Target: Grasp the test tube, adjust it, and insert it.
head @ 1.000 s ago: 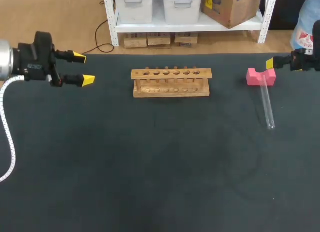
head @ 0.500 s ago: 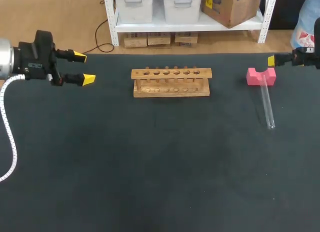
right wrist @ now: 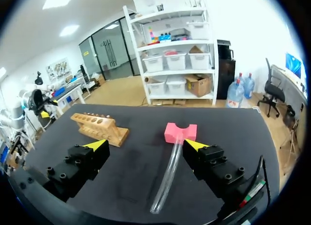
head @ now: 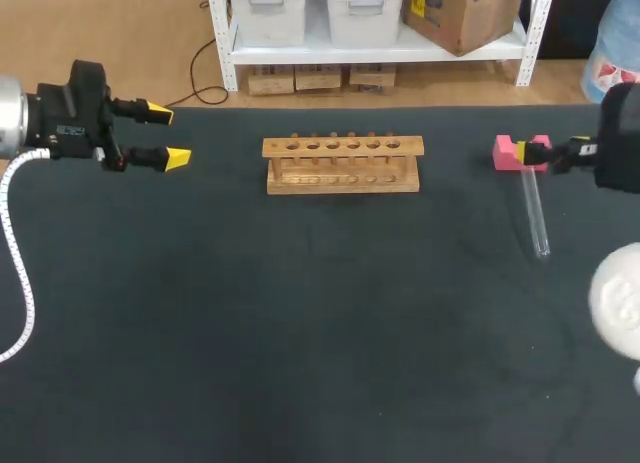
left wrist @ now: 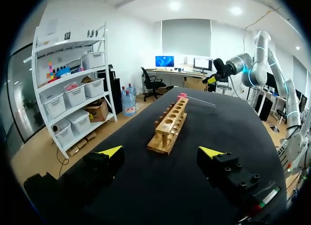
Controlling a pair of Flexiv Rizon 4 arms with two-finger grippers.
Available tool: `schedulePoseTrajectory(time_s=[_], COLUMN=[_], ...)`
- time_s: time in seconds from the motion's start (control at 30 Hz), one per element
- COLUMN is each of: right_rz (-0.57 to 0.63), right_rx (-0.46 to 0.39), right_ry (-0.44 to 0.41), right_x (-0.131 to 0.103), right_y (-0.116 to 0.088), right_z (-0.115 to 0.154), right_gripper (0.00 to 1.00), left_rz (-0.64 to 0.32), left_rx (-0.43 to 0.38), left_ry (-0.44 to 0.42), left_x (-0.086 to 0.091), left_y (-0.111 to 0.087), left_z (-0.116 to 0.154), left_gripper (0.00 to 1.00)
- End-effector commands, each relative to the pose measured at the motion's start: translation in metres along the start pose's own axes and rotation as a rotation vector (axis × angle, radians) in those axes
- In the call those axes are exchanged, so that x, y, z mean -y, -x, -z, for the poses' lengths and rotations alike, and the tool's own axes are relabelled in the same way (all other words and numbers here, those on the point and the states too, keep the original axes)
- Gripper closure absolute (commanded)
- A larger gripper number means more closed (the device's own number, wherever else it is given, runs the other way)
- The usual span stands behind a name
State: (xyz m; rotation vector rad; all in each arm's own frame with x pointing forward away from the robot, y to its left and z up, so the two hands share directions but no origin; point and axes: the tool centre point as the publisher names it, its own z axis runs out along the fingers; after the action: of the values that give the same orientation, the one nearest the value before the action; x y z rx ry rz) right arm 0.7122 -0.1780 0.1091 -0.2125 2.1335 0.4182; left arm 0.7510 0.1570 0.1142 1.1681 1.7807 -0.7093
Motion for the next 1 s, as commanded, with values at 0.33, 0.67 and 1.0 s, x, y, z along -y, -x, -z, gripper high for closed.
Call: schedulePoseTrajectory(time_s=[0.33,0.67,1.0], right_rz=[0.050,0.033,0.011], right_rx=[0.001,-0.067,-0.105], right_ry=[-0.656,-0.676,-0.653], right_x=[0.010,0.015,0.025], right_y=[-0.026,-0.041,-0.055], right_z=[-0.031,-0.044,-0.063], right_gripper=[0.00,0.00,0.00], left_rz=[-0.002,-0.002,-0.002], left_rx=[0.005,0.005,0.005], left_ry=[0.000,0.000,0.000], left_x=[0.000,0.000,0.000], left_y=[-0.001,-0.001,-0.001], left_z=[0.000,0.000,0.000], left_gripper=[0.00,0.00,0.00])
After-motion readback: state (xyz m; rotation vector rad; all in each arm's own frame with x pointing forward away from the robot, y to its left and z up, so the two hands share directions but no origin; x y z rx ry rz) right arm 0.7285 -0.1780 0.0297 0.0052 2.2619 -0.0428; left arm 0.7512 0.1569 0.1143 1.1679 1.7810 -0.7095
